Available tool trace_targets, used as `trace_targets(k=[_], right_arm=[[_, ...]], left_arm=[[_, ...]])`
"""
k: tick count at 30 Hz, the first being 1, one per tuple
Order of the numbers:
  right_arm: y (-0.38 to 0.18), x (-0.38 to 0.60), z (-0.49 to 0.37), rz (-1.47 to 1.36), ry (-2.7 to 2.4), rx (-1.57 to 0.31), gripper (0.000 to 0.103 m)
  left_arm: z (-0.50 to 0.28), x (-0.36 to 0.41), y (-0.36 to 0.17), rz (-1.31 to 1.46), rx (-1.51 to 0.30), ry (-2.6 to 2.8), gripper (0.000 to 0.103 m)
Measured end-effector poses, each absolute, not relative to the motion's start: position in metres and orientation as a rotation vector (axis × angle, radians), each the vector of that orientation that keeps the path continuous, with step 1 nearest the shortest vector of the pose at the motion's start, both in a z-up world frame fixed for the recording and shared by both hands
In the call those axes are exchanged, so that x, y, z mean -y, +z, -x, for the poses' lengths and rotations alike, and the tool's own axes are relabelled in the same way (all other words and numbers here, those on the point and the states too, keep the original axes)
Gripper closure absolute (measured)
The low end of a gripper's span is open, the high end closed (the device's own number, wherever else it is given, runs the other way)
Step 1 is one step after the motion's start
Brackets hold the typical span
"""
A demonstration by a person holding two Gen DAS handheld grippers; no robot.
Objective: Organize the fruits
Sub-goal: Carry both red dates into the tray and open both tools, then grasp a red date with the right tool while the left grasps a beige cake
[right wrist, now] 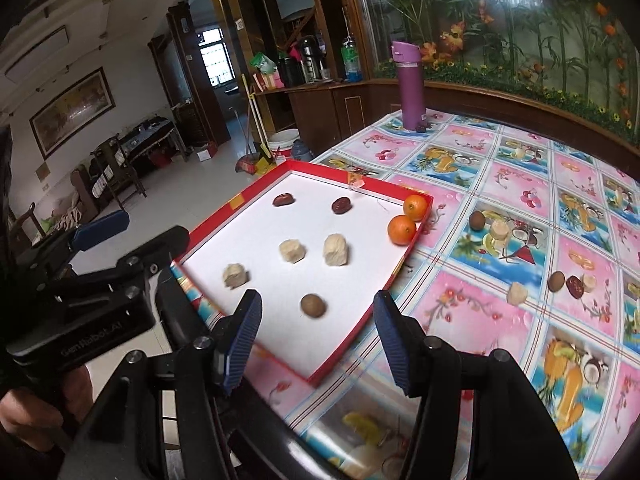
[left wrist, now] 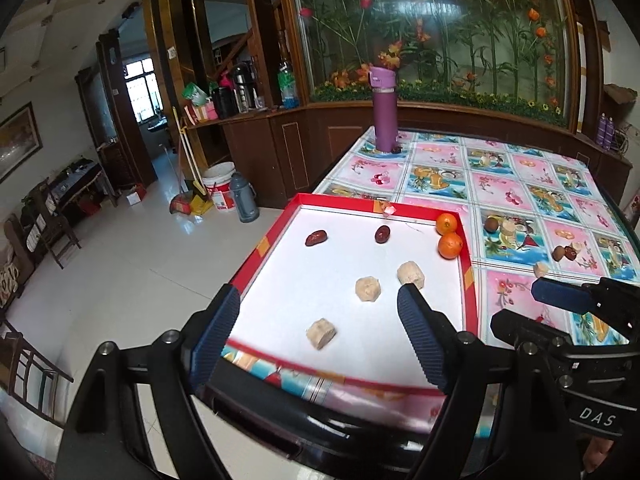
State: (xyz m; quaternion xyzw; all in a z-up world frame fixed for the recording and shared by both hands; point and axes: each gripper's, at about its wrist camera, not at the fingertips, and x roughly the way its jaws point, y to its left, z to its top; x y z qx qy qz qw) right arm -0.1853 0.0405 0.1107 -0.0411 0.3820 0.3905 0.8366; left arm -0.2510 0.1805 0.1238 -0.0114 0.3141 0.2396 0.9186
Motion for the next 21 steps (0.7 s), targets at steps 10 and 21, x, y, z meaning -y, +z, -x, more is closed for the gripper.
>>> trace_targets(k=[10,21], right_arm=[[0.124,-0.030,0.224,0.093,0.845,-0.752,0.045],[0.124,0.021,0.205,0.014,0.766,-0.752,0.045]], left_arm=[[0.288,-0.161,0.140,-0.004,-0.580,0.507,0.019],[0.278,-0.125,0.151,-0.056,-0.544,0.453,0.007]])
